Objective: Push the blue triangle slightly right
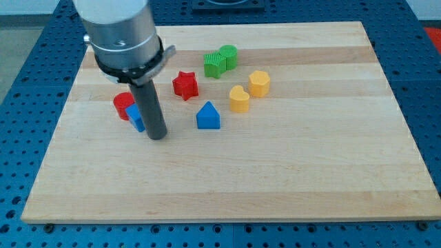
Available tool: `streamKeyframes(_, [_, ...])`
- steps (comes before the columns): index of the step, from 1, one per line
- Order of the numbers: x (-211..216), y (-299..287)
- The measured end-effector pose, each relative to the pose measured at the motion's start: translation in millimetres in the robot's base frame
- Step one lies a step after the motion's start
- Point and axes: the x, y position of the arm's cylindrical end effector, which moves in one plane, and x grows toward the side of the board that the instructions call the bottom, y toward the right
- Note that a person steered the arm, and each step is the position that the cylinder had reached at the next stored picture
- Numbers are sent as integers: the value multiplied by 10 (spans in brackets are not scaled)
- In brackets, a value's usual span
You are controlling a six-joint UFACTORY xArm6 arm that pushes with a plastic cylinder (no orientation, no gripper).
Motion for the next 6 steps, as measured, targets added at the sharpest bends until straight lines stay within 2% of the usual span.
streamKeyframes(1, [345,393])
streamKeyframes(3, [-131,-93])
streamKeyframes(5, [-469,758])
streamKeyframes(6, [-469,794])
